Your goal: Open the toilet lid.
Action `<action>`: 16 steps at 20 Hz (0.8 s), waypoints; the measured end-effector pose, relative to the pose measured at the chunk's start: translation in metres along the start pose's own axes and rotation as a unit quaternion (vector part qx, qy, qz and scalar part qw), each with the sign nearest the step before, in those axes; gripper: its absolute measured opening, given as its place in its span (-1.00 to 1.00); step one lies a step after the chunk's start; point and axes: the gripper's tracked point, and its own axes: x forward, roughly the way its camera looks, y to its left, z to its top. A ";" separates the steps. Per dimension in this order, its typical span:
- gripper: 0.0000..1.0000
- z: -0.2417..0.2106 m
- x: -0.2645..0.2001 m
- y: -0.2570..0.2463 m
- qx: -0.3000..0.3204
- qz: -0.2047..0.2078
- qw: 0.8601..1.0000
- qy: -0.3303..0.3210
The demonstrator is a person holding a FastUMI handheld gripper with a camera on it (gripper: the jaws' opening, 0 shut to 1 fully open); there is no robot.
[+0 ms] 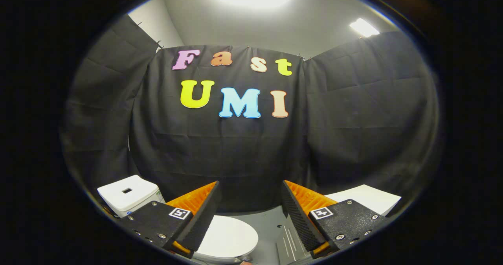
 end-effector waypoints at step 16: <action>0.89 -0.193 0.002 0.021 0.112 0.010 0.977 0.184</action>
